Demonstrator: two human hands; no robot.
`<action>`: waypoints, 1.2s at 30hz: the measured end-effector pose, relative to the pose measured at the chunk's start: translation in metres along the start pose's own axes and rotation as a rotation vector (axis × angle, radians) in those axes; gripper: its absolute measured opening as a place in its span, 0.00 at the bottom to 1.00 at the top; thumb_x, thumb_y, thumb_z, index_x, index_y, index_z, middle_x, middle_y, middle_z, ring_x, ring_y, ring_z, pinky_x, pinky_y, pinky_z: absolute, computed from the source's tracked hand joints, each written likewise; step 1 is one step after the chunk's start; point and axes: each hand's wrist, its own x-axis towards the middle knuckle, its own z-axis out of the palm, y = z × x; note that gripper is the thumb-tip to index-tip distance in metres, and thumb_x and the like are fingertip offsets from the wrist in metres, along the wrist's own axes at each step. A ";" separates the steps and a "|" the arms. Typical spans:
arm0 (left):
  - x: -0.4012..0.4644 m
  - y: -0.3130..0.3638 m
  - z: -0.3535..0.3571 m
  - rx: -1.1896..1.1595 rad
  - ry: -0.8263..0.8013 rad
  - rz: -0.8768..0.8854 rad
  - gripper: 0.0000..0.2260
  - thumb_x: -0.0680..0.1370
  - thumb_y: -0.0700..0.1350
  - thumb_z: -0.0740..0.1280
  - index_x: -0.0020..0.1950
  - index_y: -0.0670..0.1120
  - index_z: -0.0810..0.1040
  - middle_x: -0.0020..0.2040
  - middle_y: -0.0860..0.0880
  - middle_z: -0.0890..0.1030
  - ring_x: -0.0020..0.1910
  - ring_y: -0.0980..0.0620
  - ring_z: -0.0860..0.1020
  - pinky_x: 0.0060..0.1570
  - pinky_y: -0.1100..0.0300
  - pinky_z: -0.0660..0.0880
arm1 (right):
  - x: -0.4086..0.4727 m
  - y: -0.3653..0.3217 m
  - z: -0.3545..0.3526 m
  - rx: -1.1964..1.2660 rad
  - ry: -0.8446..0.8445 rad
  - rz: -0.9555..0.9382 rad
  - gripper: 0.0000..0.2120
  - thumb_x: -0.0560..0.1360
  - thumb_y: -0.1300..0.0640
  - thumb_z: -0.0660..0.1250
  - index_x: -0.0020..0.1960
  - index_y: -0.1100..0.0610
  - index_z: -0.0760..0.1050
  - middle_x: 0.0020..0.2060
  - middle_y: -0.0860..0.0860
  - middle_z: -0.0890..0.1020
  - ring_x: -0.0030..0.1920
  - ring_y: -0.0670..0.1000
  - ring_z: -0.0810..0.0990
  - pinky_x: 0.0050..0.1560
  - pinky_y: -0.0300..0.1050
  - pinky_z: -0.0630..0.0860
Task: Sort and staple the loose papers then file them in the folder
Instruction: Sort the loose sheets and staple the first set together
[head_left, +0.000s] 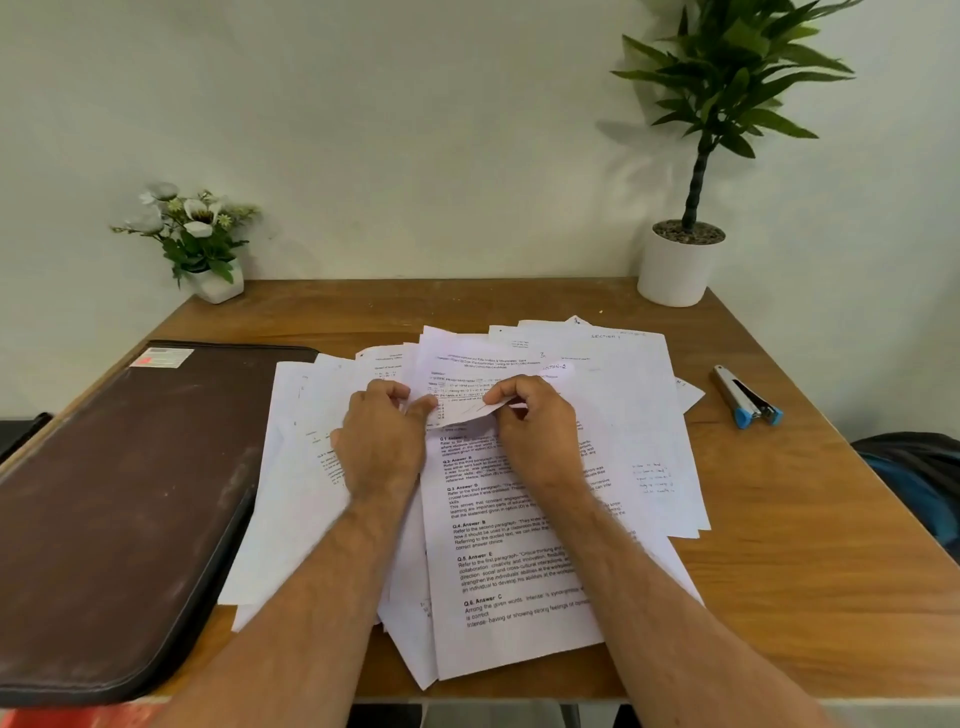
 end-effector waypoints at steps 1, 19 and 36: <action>0.002 -0.003 0.001 -0.014 -0.003 0.017 0.13 0.76 0.62 0.71 0.51 0.54 0.79 0.50 0.54 0.78 0.48 0.50 0.77 0.59 0.48 0.69 | 0.000 -0.001 0.000 0.001 0.002 -0.009 0.12 0.77 0.66 0.67 0.46 0.48 0.78 0.49 0.42 0.80 0.50 0.43 0.80 0.54 0.45 0.81; -0.026 0.000 0.000 -0.137 0.022 0.584 0.05 0.69 0.38 0.67 0.42 0.44 0.81 0.69 0.45 0.77 0.70 0.44 0.70 0.64 0.50 0.71 | -0.006 0.001 -0.006 -0.081 0.145 -0.112 0.21 0.74 0.64 0.72 0.64 0.47 0.78 0.56 0.45 0.77 0.60 0.49 0.75 0.60 0.45 0.77; -0.002 0.002 0.011 -0.127 -0.111 0.041 0.28 0.75 0.52 0.76 0.73 0.46 0.74 0.67 0.44 0.80 0.67 0.43 0.77 0.74 0.43 0.66 | -0.014 0.001 -0.003 -0.452 0.367 -0.341 0.15 0.56 0.54 0.80 0.40 0.51 0.80 0.50 0.52 0.73 0.54 0.55 0.70 0.50 0.52 0.70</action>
